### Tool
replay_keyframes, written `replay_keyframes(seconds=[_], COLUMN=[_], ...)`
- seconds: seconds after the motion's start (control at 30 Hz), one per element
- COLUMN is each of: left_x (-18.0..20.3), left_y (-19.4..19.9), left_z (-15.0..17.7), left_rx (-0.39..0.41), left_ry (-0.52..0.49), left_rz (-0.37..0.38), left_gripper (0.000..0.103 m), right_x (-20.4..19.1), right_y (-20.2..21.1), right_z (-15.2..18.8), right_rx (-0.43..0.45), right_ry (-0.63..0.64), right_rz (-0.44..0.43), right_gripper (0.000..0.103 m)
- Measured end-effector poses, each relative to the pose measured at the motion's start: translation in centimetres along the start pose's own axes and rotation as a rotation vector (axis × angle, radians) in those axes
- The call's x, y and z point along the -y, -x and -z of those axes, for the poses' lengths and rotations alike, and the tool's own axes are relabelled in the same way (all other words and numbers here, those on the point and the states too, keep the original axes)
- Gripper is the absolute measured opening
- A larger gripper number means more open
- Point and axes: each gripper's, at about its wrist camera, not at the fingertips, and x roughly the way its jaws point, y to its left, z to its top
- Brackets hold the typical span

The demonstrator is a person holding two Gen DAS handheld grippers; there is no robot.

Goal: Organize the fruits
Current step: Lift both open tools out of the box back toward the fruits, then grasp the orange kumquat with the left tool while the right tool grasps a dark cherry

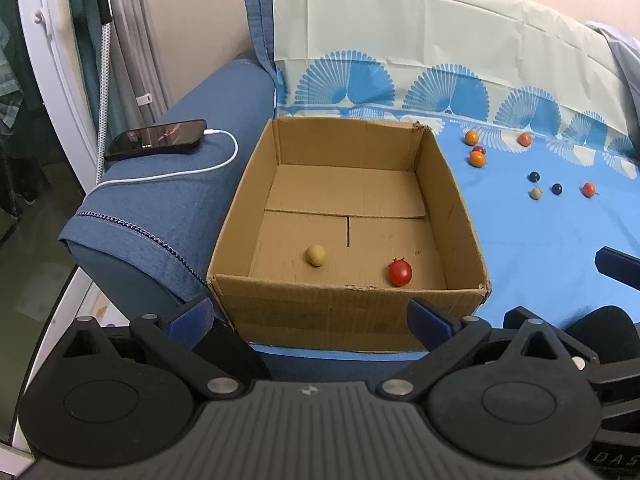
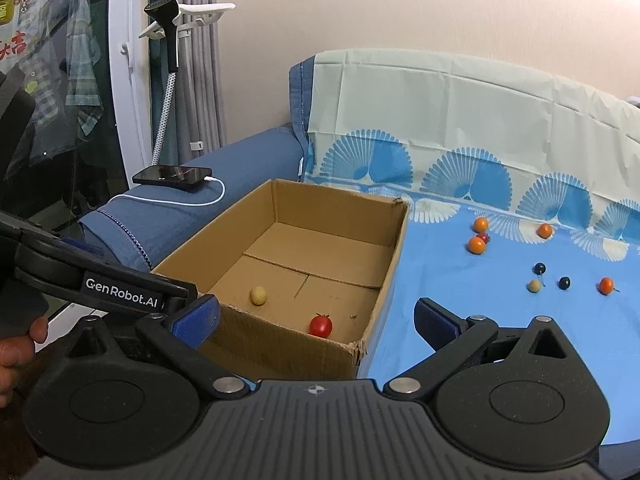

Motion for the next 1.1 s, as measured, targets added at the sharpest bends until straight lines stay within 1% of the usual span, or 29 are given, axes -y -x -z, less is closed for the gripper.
replay_keyframes(seconds=[0.3,0.53,0.63,0.7,0.87,1.0,1.1], left_x=[0.7,2.2,3.0,3.7,6.3,9.2,11.8], left_y=[-1.3,-3.1,-4.0,-4.8,-6.5,-8.1,-9.5], left_z=[-0.2,-0.7,-1.2,-1.7,-3.7,-5.8,-7.7], left_rx=[-0.039,-0.084,-0.108,-0.129,-0.164,-0.161,-0.162], left_ry=[-0.025,-0.070,-0.085,-0.086,-0.100,-0.120,-0.142], left_rz=[0.002,0.008,0.026,0.054,0.108,0.129,0.156], left_gripper=[0.103,0.103,0.103,0.103,0.103,0.103,0.103], right_x=[0.8,2.6,4.2,5.5,10.0,14.0,17.1], right_y=[-1.1,-2.1,-2.5,-2.7,-3.3,-4.0,-4.5], right_z=[0.4,1.0,1.1,1.2,1.7,2.4,2.9], right_rx=[-0.027,-0.042,-0.038,-0.034,-0.041,-0.046,-0.035], right_ry=[-0.038,-0.103,-0.144,-0.176,-0.297,-0.361,-0.421], right_rz=[0.000,0.024,0.071,0.109,0.210,0.305,0.400], right_gripper=[0.102,0.102,0.102,0.102,0.102,0.102,0.102])
